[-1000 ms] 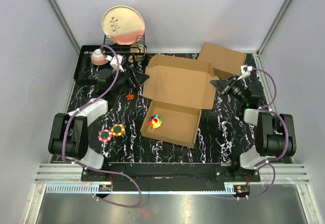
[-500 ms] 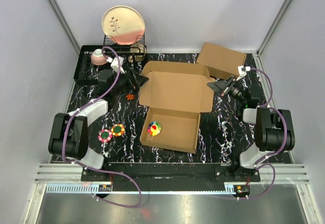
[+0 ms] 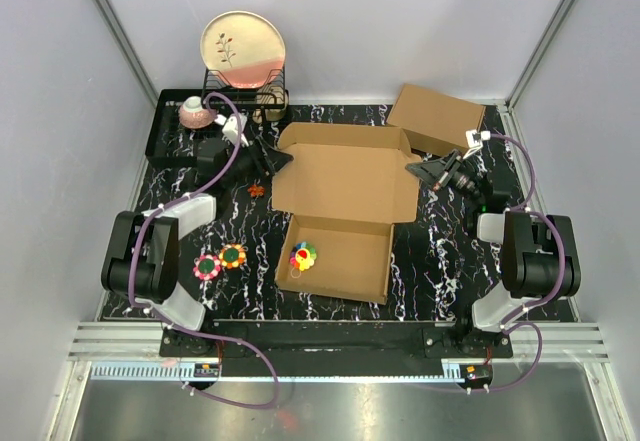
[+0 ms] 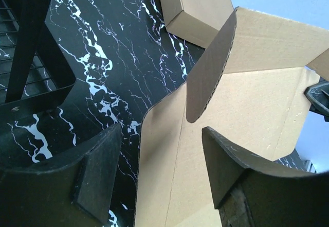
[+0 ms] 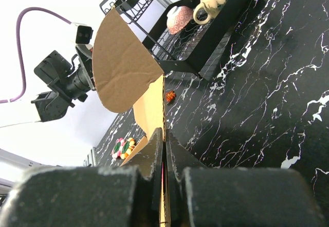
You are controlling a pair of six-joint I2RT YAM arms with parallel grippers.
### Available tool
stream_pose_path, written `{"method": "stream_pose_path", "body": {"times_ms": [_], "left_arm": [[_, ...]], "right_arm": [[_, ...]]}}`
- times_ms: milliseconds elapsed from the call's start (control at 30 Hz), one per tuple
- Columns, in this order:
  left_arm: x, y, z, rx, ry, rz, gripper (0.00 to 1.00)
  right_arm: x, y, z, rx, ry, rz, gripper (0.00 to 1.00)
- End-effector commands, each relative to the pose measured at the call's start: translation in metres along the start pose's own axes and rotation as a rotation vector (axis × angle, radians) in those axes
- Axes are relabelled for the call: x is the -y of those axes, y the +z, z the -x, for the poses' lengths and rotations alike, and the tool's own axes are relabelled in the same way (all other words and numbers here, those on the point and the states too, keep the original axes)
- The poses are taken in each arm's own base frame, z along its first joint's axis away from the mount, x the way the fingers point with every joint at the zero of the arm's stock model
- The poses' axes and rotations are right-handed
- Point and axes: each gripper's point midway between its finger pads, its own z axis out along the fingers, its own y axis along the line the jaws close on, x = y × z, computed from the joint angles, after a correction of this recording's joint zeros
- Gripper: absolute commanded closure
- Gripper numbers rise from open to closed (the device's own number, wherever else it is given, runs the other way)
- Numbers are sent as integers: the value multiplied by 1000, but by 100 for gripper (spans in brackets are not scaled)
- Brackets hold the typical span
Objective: Fold the paper box
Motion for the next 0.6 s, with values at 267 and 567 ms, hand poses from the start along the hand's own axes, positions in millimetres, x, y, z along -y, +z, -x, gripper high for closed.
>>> {"method": "stream_pose_path", "body": {"times_ms": [267,567], "left_arm": [[23,0,23,79,62,-99,59],[42,-4,16,75,129,-101,82]], "right_arm": [[-12,2,-1,-11,-49,30,100],[-11,5,9,5,-165,-132,100]]}}
